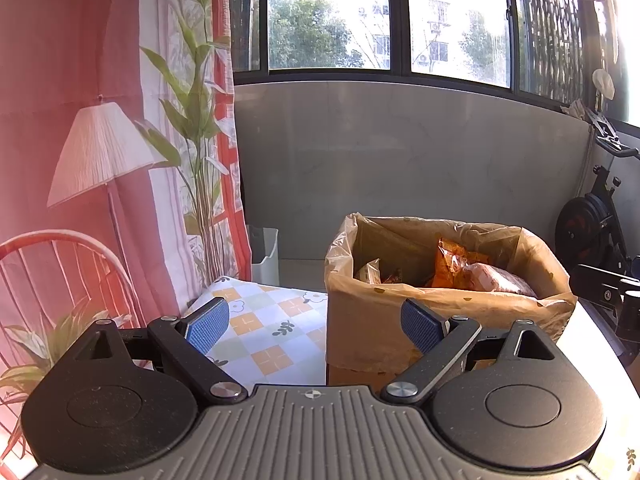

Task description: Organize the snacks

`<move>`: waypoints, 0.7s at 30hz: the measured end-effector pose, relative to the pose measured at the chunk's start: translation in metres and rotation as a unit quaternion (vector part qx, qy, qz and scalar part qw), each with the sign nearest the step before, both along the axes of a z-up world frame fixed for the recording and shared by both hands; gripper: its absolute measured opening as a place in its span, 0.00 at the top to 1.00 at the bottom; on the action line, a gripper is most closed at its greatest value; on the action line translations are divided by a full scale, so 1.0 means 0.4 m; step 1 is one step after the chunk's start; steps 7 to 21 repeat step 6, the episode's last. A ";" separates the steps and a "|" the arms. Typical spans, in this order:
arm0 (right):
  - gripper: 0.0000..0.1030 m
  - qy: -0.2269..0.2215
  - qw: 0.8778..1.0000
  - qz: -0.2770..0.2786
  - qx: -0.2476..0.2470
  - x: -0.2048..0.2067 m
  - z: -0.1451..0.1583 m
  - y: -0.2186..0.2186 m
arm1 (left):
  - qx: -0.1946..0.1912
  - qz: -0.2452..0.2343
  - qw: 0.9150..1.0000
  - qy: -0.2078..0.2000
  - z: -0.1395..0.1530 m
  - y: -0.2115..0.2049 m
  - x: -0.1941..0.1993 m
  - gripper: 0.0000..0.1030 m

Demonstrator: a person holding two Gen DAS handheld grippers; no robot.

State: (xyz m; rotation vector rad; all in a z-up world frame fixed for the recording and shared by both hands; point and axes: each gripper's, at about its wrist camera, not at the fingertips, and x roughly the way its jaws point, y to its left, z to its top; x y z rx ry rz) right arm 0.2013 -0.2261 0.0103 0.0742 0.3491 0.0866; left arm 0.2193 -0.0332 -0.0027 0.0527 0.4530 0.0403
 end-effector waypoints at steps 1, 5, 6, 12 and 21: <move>0.00 0.000 1.000 0.000 0.001 0.000 0.000 0.000 | 0.000 0.000 1.000 0.000 0.000 0.000 -0.001 0.09; 0.00 0.001 1.000 -0.002 0.000 0.001 -0.001 0.000 | 0.002 -0.001 1.000 -0.001 0.001 -0.005 -0.002 0.09; 0.00 0.001 1.000 -0.002 0.000 0.001 -0.001 0.000 | 0.002 -0.001 1.000 0.000 0.000 -0.004 -0.001 0.09; 0.00 0.001 1.000 -0.002 0.000 0.001 -0.001 0.000 | 0.002 -0.001 1.000 0.000 0.000 -0.004 -0.001 0.09; 0.00 0.001 1.000 -0.002 0.000 0.001 -0.001 0.000 | 0.002 -0.001 1.000 0.000 0.000 -0.004 -0.001 0.09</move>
